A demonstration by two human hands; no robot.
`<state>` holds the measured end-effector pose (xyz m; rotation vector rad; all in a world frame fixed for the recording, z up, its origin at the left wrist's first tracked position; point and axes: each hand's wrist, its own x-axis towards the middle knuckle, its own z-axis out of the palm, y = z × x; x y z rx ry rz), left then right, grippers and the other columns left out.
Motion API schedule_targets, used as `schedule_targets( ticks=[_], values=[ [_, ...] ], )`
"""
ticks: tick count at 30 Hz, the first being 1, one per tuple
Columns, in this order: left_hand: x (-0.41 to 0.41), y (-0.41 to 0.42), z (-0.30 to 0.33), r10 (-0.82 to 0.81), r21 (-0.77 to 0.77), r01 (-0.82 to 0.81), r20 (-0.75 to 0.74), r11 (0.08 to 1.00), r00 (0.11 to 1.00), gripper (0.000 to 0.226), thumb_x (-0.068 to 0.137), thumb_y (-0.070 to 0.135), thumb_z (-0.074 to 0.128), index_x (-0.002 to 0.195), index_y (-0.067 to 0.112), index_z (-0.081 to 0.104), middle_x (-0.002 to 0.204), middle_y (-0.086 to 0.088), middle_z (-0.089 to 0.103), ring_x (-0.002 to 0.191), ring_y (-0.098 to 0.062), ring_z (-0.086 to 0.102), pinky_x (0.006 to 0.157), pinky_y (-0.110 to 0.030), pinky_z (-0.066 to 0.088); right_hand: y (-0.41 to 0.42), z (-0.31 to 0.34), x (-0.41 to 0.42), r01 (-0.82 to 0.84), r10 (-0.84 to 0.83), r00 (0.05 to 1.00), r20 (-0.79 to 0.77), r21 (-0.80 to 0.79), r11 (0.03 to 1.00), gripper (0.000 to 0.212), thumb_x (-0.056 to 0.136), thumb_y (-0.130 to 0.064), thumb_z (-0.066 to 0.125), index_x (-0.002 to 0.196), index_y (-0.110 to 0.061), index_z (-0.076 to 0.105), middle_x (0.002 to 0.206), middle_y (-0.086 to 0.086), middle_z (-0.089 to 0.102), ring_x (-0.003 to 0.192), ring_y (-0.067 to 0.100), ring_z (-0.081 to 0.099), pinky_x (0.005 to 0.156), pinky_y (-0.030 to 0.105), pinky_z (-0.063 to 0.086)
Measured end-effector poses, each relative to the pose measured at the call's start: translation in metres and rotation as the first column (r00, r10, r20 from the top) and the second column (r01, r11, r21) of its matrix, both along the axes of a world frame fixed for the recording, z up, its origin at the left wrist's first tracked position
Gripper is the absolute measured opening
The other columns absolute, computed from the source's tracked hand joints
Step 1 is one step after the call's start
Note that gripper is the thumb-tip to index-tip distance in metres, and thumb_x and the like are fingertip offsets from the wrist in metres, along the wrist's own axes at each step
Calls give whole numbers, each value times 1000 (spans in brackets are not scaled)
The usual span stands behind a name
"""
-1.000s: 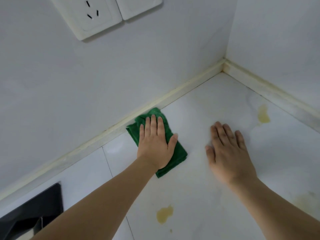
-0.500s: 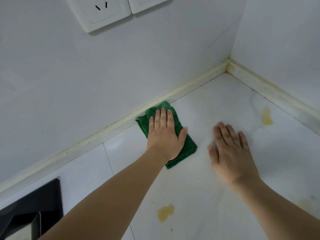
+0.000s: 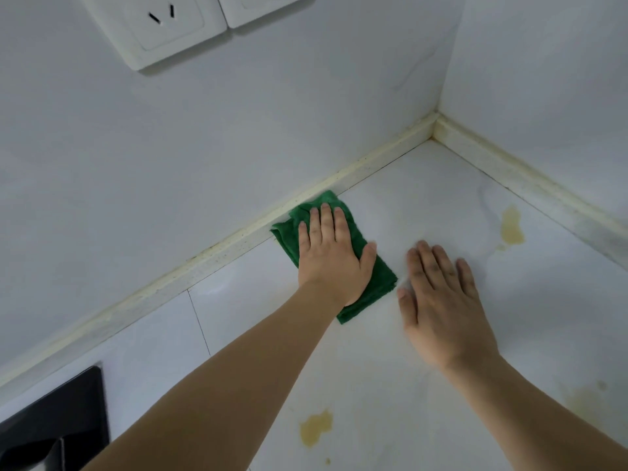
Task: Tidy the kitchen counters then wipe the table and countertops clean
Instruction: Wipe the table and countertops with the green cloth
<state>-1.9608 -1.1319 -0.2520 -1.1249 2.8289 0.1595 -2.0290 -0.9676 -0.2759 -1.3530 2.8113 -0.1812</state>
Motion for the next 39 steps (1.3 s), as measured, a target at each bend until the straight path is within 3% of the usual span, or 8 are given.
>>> schedule_targets(
  ticks=[5,11,14,17,20,25,32,39],
  values=[
    [-20,1,0,-23,4,23,-12,1000,1000,81,98,60,10,155,7,-8,163,-12,-13,150,-26,-16,121,-46,-9,0,1,0,3,-3,1000,18,-12,1000,64,97,-43,12,151,-9,20,159,6,19,148,21,14,120,46,12],
    [-19,0,1,-20,-1,20,-13,1000,1000,81,97,61,11,156,9,-8,164,-9,-11,150,-24,-15,122,-45,-7,1,4,0,9,-5,998,68,-62,998,70,94,-44,9,151,-6,20,160,8,15,148,21,11,121,39,3],
    [-18,0,2,-21,-3,21,-6,1000,1000,80,96,62,11,156,11,-8,164,-8,-11,150,-23,-15,122,-45,-7,7,10,1,198,-180,978,106,-195,961,68,93,-38,14,148,-1,30,156,14,25,146,27,22,120,41,13],
    [-18,-1,1,-18,-19,18,10,1000,1000,81,96,63,9,156,11,-8,164,-8,-10,150,-23,-14,122,-45,-6,13,19,-13,473,-435,880,190,-284,834,65,93,-33,23,146,2,31,155,19,27,144,33,26,119,44,15],
    [-20,0,2,-22,-25,23,18,999,1000,81,95,63,9,156,12,-7,164,-8,-9,150,-23,-12,122,-46,-5,31,30,-44,580,-563,815,138,-206,788,68,92,-33,25,149,3,22,157,20,19,146,33,19,119,44,8],
    [-22,2,2,-17,-44,19,38,999,999,81,96,63,11,156,12,-6,164,-7,-8,151,-22,-11,122,-45,-5,54,23,-74,664,-665,734,137,66,745,69,99,-36,25,152,2,3,160,19,-1,148,32,-1,120,45,-2],
    [-29,5,-1,3,-112,2,41,994,999,82,96,62,14,156,7,1,164,-13,3,151,-29,0,122,-49,0,52,11,-79,652,-655,749,98,69,755,72,96,-40,23,152,2,4,159,22,0,148,35,-2,120,48,-3],
    [-77,15,2,48,-111,-42,50,993,998,83,95,63,16,156,7,2,161,-16,10,147,-36,8,121,-51,5,49,8,-76,674,-672,739,56,-21,739,75,89,-40,22,148,6,22,156,26,18,145,39,14,119,52,9]
  ],
)
